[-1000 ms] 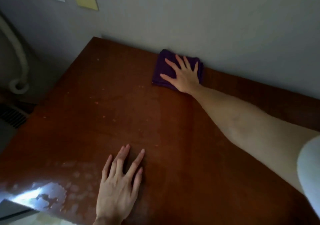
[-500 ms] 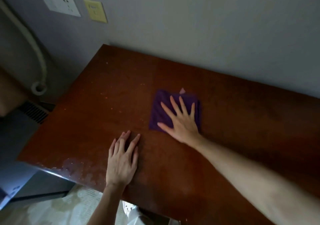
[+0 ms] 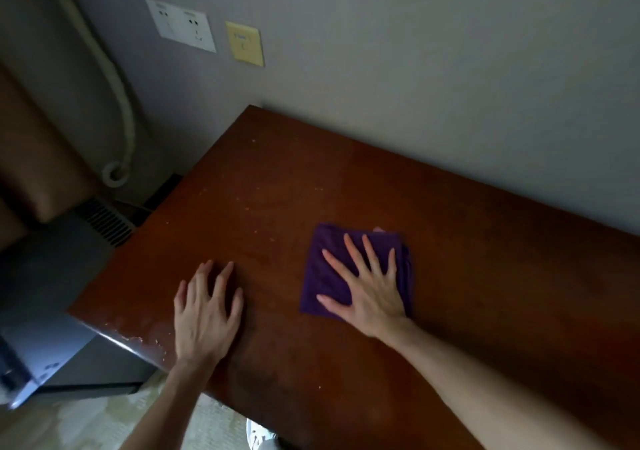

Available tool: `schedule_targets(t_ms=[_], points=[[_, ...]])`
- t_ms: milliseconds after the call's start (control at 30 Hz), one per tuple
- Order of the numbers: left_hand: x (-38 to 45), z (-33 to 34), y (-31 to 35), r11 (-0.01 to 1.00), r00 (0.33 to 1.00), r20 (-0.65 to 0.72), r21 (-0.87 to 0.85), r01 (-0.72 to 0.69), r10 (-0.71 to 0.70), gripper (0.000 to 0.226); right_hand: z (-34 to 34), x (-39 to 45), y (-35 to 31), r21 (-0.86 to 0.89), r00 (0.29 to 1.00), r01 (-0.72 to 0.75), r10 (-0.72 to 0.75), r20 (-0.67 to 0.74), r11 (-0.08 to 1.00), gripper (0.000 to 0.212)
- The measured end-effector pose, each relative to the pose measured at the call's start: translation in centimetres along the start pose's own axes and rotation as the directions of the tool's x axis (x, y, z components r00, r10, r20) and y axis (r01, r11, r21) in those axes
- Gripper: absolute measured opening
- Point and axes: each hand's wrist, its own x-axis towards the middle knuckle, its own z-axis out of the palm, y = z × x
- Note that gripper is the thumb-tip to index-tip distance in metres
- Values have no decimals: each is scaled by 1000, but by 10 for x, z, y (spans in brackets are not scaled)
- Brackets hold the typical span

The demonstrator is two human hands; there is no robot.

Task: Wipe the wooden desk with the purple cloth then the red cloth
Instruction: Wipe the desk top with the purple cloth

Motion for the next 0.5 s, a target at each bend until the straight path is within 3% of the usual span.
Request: schedule_targets(t_ms=[300, 500], points=[[11, 6, -18, 998, 999, -33, 57, -25, 27, 62, -45, 270, 35, 53, 985, -156, 159, -67, 986, 82], [10, 7, -24, 998, 999, -22, 37, -45, 46, 61, -47, 308, 37, 20, 987, -155, 156, -35, 988, 84]])
